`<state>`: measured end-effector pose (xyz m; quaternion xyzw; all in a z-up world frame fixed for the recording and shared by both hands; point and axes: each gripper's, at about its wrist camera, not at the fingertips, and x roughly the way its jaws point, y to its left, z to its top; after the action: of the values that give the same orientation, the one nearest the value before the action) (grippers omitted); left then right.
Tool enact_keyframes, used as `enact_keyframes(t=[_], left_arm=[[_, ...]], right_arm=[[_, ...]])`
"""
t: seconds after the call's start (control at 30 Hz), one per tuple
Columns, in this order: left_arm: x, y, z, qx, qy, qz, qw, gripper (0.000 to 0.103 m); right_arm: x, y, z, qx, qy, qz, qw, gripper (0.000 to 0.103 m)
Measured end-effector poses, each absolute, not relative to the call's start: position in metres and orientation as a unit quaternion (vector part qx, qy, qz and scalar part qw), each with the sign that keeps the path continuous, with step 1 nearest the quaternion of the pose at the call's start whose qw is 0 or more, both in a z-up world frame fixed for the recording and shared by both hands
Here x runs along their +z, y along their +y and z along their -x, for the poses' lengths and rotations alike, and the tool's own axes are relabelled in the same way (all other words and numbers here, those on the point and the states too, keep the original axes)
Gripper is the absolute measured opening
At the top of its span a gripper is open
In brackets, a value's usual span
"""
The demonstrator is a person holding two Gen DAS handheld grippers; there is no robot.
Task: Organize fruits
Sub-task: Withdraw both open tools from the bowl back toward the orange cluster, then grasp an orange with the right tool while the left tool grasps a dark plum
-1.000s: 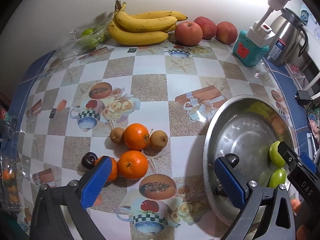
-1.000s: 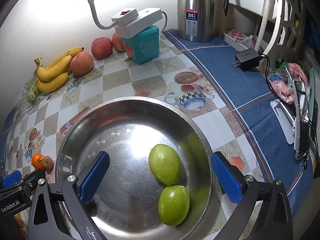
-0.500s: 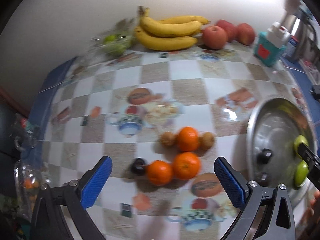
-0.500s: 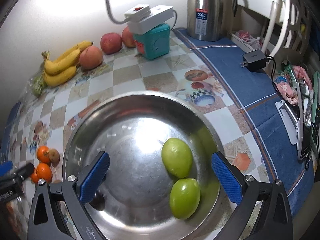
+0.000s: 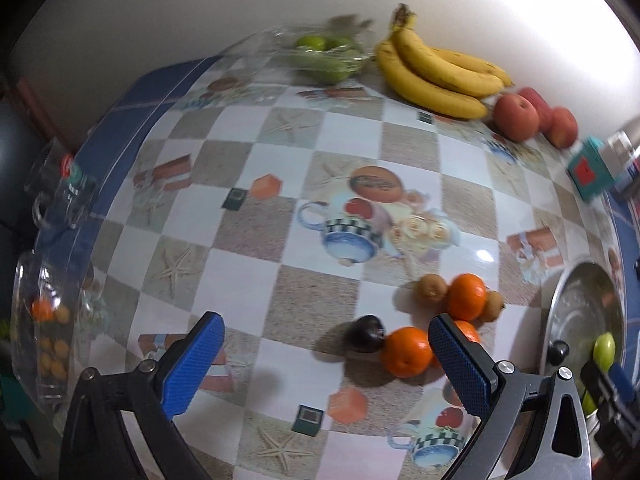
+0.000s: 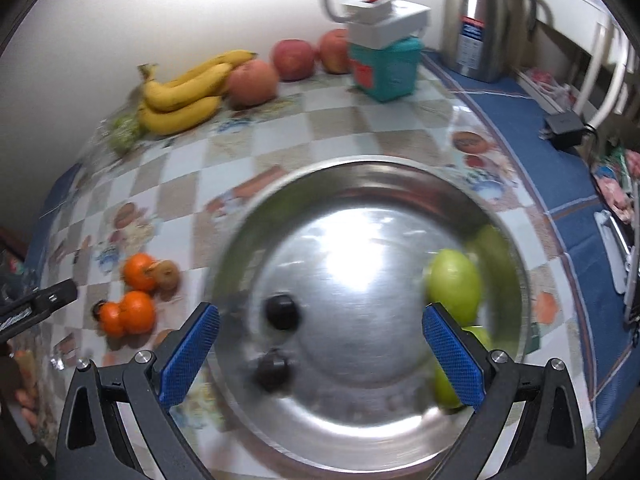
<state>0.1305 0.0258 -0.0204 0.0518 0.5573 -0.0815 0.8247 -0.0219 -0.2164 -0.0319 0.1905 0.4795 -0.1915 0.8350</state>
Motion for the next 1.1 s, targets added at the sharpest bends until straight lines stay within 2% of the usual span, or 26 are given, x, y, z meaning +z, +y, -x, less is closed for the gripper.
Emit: enact_keyframes(t=[0.37, 0.8, 0.87, 1.0, 1.1], left_arm=[[-0.026, 0.064, -0.144, -0.06, 0.573, 0.0, 0.817, 0.103], [-0.048, 0.066, -0.154, -0.083, 0.608, 0.064, 0.787, 0.101], [-0.05, 0.066, -0.155, -0.089, 0.612, 0.075, 0.783, 0.094], [-0.056, 0.067, -0.157, -0.091, 0.62, 0.098, 0.773, 0.091], [-0.059, 0.068, -0.158, -0.09, 0.624, 0.107, 0.769, 0.083]], right_arm=[[-0.027, -0.166, -0.007, -0.129, 0.485, -0.192, 0.843, 0.101], [-0.027, -0.11, -0.054, -0.075, 0.498, -0.154, 0.85, 0.101], [-0.032, -0.107, -0.06, -0.07, 0.505, -0.16, 0.845, 0.101], [-0.04, -0.105, -0.069, -0.073, 0.512, -0.166, 0.839, 0.101], [-0.045, -0.104, -0.072, -0.073, 0.513, -0.17, 0.838, 0.101]])
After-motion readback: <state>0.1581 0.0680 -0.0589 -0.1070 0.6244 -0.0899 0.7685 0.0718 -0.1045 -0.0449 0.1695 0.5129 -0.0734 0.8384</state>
